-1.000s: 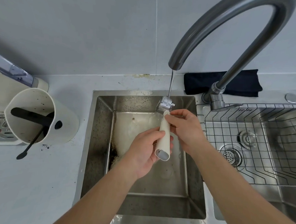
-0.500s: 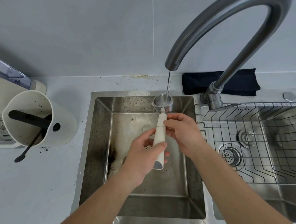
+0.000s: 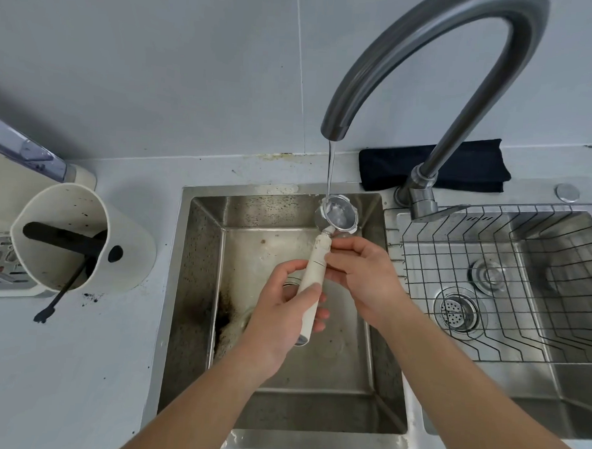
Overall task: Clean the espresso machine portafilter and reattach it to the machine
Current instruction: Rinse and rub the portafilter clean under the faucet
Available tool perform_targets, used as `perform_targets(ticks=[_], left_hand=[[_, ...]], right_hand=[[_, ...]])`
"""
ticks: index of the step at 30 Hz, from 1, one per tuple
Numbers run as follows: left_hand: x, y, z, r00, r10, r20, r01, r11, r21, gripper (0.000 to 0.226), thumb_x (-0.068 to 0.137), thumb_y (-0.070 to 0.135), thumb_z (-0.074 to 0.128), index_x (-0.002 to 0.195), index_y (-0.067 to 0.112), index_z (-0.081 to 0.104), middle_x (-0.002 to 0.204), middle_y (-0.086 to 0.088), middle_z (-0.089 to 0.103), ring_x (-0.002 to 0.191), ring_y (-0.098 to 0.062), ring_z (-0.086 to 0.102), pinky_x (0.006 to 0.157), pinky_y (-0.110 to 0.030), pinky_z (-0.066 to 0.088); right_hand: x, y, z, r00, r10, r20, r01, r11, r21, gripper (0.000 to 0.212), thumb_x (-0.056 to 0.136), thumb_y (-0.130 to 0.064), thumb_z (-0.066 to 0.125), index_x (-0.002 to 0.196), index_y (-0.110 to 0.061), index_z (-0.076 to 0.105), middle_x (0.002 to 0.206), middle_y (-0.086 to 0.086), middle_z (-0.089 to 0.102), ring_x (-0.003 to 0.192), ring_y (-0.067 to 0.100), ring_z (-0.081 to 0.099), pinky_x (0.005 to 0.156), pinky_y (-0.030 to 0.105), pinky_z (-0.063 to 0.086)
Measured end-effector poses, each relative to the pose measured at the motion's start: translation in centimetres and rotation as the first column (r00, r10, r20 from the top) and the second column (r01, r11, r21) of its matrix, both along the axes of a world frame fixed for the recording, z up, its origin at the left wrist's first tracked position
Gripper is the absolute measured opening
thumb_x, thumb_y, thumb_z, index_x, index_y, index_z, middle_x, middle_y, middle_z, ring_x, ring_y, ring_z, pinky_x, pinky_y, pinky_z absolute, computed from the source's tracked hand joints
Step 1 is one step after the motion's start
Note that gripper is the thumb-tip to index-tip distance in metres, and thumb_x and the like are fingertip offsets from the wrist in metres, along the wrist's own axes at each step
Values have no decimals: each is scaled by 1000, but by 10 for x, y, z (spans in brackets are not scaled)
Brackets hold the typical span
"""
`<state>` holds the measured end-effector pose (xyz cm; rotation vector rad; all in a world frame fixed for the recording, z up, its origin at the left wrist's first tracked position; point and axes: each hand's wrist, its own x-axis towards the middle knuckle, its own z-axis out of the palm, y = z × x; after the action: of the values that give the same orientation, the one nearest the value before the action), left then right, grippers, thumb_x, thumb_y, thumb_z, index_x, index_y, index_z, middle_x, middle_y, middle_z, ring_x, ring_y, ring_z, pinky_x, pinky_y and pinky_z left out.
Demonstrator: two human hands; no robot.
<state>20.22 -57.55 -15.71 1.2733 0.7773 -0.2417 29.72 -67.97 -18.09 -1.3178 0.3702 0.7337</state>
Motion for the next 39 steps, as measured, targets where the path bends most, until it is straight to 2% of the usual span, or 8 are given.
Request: perform_targets(ticks=[4, 10, 13, 16, 20, 25, 33, 39], left_hand=[[-5, -1, -2, 1000, 19, -2, -19, 998, 66, 35, 89, 10, 63, 115, 33, 58, 93, -13, 69, 60, -14, 65, 54, -29, 50], [-20, 11, -12, 1000, -3, -22, 9, 970, 243, 44, 84, 11, 67, 113, 42, 56, 97, -6, 68, 62, -19, 63, 53, -32, 51], [-28, 20, -15, 995, -83, -51, 97, 911, 401, 47, 83, 18, 71, 115, 48, 53, 98, 3, 64, 73, -24, 66, 60, -38, 58], [-34, 26, -15, 986, -155, -68, 168, 844, 510, 51, 84, 17, 70, 119, 47, 48, 101, 10, 58, 78, -9, 63, 63, -29, 60], [-36, 29, -15, 979, -186, -87, 202, 805, 558, 53, 85, 15, 69, 121, 47, 46, 105, 16, 55, 82, -6, 61, 65, -22, 57], [-39, 29, -18, 975, -210, -74, 212, 766, 607, 58, 85, 14, 69, 119, 52, 44, 108, 19, 52, 95, -8, 58, 77, -30, 57], [-44, 29, -20, 976, -186, -110, 216, 812, 542, 54, 86, 19, 69, 128, 45, 46, 105, 12, 59, 83, -12, 64, 58, -20, 56], [-46, 24, -22, 998, 33, -53, -23, 985, 169, 44, 88, 2, 63, 124, 28, 57, 88, -10, 74, 69, -25, 71, 67, -39, 60]], right_hand=[[-3, -4, 0, 998, 67, 13, -66, 998, -22, 23, 87, 4, 63, 109, 0, 66, 105, 19, 72, 90, 25, 71, 87, 36, 59], [-3, -27, -1, 996, 55, 74, -40, 982, -184, 16, 88, -6, 67, 98, -18, 69, 99, 6, 75, 97, 24, 69, 93, 35, 54], [-1, -45, 2, 995, -28, 92, 46, 978, -201, 16, 89, -6, 65, 101, -15, 68, 108, 13, 73, 101, 25, 69, 97, 37, 53], [4, -60, 6, 984, -149, 96, 163, 973, -163, 15, 92, -4, 60, 100, -15, 67, 107, 13, 71, 96, 22, 67, 91, 31, 54], [12, -76, 7, 953, -277, 121, 293, 945, -146, 34, 93, -4, 60, 126, -11, 60, 124, 7, 66, 107, 16, 67, 97, 32, 52], [20, -83, 14, 930, -339, 144, 353, 931, -90, 58, 95, -2, 57, 149, -12, 38, 147, 3, 49, 130, 13, 52, 106, 30, 46], [26, -81, 22, 906, -393, 156, 396, 918, 6, 58, 95, 1, 54, 149, -14, 37, 152, -1, 44, 136, 13, 47, 106, 31, 46], [26, -80, 23, 899, -421, 122, 417, 907, 61, 57, 96, 2, 52, 149, -11, 36, 153, 1, 42, 132, 15, 51, 106, 31, 46]])
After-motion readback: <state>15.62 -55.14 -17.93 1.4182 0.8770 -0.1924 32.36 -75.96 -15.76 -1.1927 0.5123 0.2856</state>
